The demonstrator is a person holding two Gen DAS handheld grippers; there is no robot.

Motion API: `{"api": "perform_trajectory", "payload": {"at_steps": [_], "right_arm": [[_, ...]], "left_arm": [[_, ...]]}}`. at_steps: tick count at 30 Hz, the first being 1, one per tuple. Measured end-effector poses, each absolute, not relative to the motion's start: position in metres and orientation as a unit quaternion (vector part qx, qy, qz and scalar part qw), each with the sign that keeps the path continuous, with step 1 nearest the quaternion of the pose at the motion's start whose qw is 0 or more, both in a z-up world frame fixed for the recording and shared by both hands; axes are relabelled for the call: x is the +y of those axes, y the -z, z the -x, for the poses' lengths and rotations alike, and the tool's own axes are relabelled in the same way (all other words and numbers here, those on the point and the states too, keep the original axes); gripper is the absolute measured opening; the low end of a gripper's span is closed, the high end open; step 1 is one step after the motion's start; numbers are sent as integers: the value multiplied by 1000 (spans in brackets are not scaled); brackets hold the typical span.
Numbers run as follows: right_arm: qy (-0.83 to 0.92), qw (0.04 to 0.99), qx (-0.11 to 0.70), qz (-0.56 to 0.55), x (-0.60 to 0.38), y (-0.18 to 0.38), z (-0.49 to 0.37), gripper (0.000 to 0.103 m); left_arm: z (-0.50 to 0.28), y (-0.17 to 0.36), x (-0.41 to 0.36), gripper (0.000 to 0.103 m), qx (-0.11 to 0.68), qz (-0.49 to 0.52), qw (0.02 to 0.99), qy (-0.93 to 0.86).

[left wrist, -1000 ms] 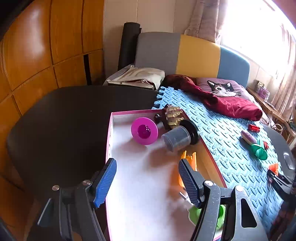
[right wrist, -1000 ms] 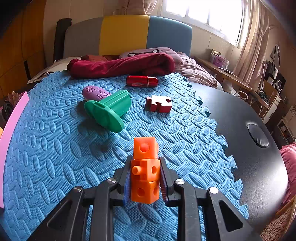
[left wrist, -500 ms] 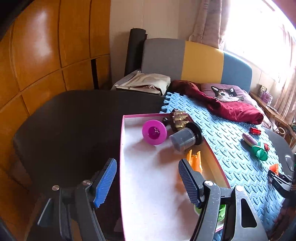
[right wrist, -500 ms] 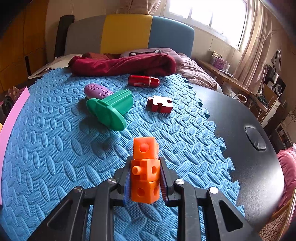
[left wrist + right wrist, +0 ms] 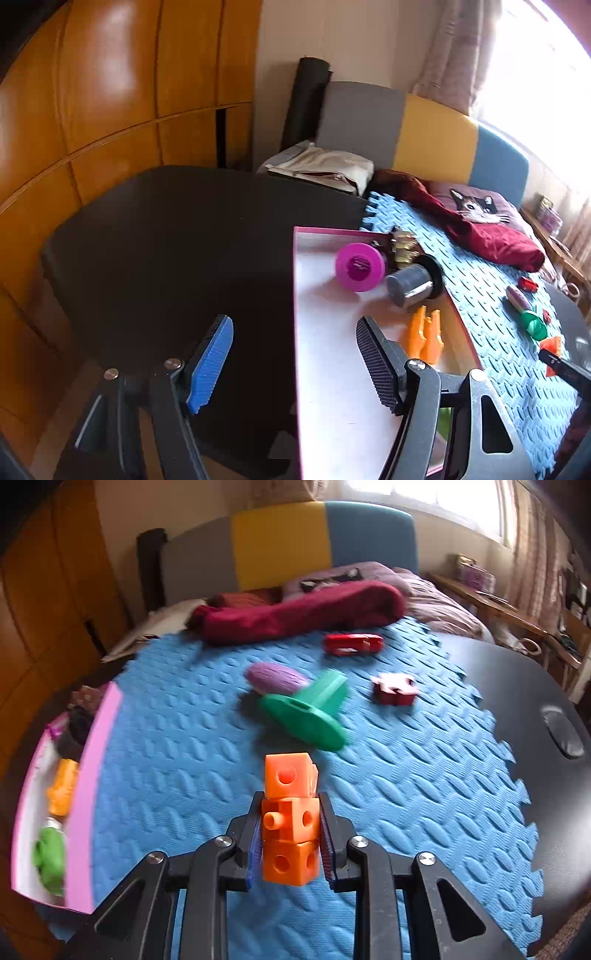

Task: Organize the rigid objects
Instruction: 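Carry the orange blocks into the tray and open the right tool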

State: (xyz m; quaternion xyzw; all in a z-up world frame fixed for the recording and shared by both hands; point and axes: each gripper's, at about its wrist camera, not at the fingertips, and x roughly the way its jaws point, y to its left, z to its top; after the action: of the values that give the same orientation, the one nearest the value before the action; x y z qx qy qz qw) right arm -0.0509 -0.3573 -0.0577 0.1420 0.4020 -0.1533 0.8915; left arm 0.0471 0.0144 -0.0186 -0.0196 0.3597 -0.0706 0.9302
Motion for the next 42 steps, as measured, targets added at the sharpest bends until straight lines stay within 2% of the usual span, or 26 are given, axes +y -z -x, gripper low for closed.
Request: {"api": "perform_trajectory", "payload": {"at_steps": [12, 19, 28, 42], "right_arm": [[-90, 915, 386, -76, -201, 0, -36, 25], [-151, 887, 435, -26, -129, 24, -90, 25], [-102, 852, 513, -15, -127, 80, -135, 26], [-107, 875, 471, -40, -139, 63, -116, 36]], "left_arm": [[-50, 20, 49, 70, 357, 41, 933, 28], [-49, 21, 55, 70, 357, 42, 933, 22], [-50, 24, 57, 70, 361, 43, 931, 23], [-47, 26, 56, 70, 366, 38, 930, 23]]}}
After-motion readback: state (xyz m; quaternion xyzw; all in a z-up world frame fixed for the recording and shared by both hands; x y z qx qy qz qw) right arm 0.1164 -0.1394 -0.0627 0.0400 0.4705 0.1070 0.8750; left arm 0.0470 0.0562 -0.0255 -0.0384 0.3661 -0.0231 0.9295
